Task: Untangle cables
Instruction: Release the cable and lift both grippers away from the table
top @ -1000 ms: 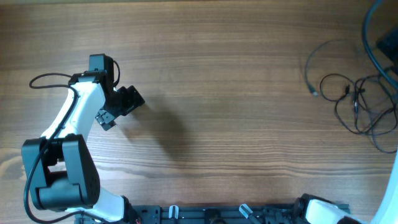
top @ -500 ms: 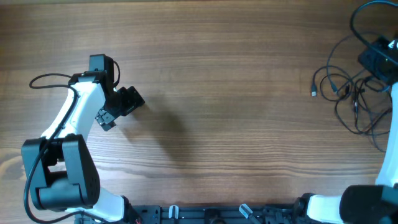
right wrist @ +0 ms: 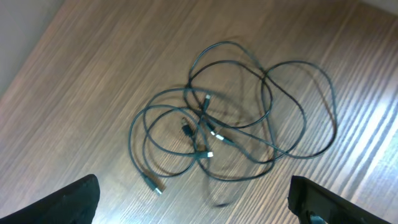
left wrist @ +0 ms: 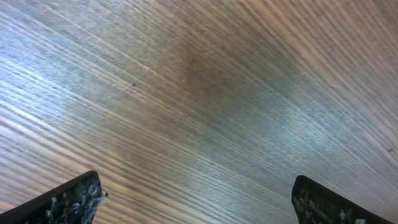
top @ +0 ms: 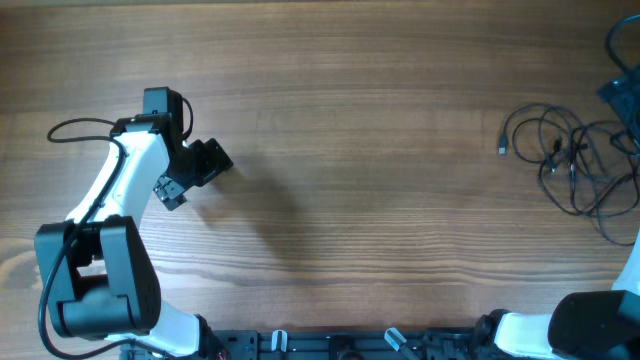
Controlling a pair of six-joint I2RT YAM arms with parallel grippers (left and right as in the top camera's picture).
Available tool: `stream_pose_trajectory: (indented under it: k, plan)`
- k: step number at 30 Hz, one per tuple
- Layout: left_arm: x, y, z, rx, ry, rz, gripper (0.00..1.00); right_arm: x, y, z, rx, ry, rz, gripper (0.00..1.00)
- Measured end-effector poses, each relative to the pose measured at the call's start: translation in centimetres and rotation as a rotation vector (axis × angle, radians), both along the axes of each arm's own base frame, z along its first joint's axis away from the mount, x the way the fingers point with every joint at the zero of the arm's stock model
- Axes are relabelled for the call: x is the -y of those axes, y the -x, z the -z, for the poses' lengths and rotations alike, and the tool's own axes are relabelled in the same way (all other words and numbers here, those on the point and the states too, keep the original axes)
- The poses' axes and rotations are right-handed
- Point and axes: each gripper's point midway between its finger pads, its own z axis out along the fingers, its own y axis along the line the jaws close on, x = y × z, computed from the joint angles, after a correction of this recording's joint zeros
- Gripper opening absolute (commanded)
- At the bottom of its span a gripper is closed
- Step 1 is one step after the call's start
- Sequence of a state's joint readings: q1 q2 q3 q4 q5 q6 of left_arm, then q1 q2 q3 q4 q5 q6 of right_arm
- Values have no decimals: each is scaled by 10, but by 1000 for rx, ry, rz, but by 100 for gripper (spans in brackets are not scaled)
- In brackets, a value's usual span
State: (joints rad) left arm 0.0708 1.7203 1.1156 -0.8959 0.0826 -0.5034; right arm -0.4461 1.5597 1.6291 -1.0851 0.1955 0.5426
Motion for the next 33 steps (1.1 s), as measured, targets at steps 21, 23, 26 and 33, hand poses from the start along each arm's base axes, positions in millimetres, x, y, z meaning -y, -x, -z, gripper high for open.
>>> stream_pose_trajectory:
  k: [21, 23, 26, 33]
  plan:
    - [120, -30, -10, 215, 57, 500, 100, -234, -14, 63, -117, -310, -1019, 100]
    - [100, -26, -7, 175, -13, 462, 100, -229, -7, 81, -172, -299, -989, 100]
    - [81, -27, -5, 159, -58, 408, 100, -224, -4, 95, -200, -292, -952, 100]
    - [73, -28, -5, 155, -83, 386, 100, -222, -4, 99, -207, -288, -929, 99]
